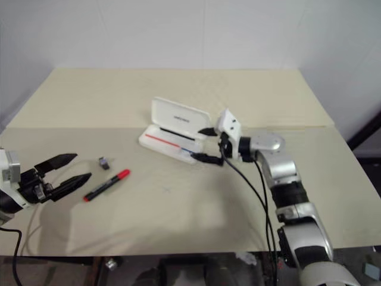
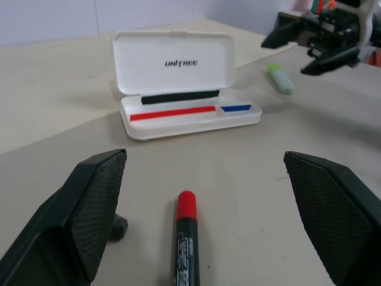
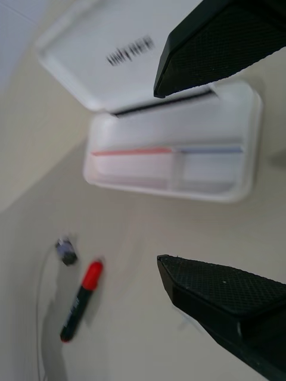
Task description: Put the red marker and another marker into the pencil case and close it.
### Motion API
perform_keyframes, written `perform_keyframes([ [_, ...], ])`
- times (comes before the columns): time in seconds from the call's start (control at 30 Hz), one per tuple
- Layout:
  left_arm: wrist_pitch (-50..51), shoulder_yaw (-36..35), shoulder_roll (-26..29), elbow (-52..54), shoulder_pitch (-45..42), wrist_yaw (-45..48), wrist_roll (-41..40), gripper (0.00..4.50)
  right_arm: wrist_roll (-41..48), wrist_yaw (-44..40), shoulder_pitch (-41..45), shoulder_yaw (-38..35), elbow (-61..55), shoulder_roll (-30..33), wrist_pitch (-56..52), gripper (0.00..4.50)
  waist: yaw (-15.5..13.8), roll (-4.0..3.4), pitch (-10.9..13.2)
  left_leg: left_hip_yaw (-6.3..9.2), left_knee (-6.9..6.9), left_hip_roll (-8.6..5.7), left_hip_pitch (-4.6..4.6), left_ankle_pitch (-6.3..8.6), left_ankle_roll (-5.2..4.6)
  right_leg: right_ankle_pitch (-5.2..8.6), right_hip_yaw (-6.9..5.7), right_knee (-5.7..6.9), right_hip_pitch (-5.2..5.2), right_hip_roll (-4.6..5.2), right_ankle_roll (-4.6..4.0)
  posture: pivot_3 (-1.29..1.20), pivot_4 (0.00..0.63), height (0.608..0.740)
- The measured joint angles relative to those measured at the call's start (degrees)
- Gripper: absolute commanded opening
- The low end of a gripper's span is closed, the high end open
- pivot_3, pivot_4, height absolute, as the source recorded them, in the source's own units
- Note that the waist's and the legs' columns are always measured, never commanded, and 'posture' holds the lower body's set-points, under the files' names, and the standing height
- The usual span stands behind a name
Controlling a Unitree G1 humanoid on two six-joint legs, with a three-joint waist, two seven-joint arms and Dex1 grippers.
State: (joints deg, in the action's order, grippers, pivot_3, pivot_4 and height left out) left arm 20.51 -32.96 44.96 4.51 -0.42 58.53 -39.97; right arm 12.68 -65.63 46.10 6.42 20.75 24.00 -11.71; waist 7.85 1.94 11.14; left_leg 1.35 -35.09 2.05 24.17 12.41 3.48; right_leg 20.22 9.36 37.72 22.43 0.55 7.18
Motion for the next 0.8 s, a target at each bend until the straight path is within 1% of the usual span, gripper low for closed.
perform_keyframes([
  [0.1,0.70,-1.08,0.81,1.37,0.77,-0.02,-0.37,4.50,0.17,0.49,0.01,-0.03,-0.08,-0.88,-0.83,4.47,0.25,0.01,0.00,-0.03,-0.02,0.00,-0.03,0.00,0.00,0.00,0.03,0.02,-0.01,-0.01,0.00,0.00,0.150,0.740],
  [0.17,0.71,-2.31,0.84,2.04,1.56,-0.22,-0.43,4.50,0.33,1.01,0.29,0.03,-0.08,-2.88,-0.83,4.47,0.51,0.01,0.00,-0.03,-0.01,0.07,-0.07,0.00,0.00,0.00,0.04,0.06,0.00,-0.03,0.00,0.00,0.150,0.740],
  [0.3,1.93,-3.34,0.60,4.55,5.74,-0.32,-1.40,4.50,0.28,1.17,-0.11,1.51,-1.54,-4.39,-1.03,4.47,0.25,-0.01,0.01,0.00,0.05,0.23,-0.04,0.01,0.04,0.04,0.00,0.04,0.04,-0.01,-0.07,0.00,0.150,0.740],
  [0.43,2.03,-4.48,0.59,4.66,5.60,-1.25,-1.85,4.50,-0.57,3.57,0.23,2.59,-2.41,-6.25,-1.18,4.47,0.01,0.02,-0.01,0.09,0.02,0.22,-0.03,0.00,0.08,0.04,-0.12,0.04,0.00,-0.02,-0.07,0.00,0.150,0.740],
  [0.53,2.28,-5.84,0.26,6.77,7.10,-1.57,-2.86,4.50,-1.44,5.38,0.35,3.84,-2.88,-7.34,-3.03,4.47,0.05,0.03,-0.01,0.07,0.01,0.20,-0.02,0.00,0.07,0.04,-0.10,-0.01,-0.03,0.01,-0.07,0.00,0.150,0.740],
  [0.6,2.10,-7.06,-1.41,7.74,8.16,-2.77,-2.96,4.50,-2.18,6.47,0.67,4.87,-2.61,-8.88,-4.12,4.47,0.18,0.02,-0.01,0.06,0.04,0.22,-0.02,0.00,0.07,0.04,-0.08,0.00,0.01,0.01,-0.07,0.00,0.150,0.740],
  [0.7,2.71,-7.71,-4.32,11.94,11.65,-4.60,-4.46,4.50,-5.33,7.03,2.46,8.60,-0.79,-8.78,-6.35,4.47,0.20,0.03,-0.01,0.07,0.04,0.40,-0.01,0.03,0.14,0.05,-0.10,0.00,0.05,0.03,-0.10,0.00,0.150,0.740],
  [0.8,2.78,-9.04,-4.57,13.90,12.90,-5.98,-5.13,4.50,-7.51,8.02,4.51,9.62,1.85,-8.96,-6.59,4.47,0.05,0.04,-0.01,0.15,0.02,0.50,-0.01,0.02,0.20,0.06,-0.20,0.02,0.04,-0.02,-0.15,0.00,0.150,0.740],
])
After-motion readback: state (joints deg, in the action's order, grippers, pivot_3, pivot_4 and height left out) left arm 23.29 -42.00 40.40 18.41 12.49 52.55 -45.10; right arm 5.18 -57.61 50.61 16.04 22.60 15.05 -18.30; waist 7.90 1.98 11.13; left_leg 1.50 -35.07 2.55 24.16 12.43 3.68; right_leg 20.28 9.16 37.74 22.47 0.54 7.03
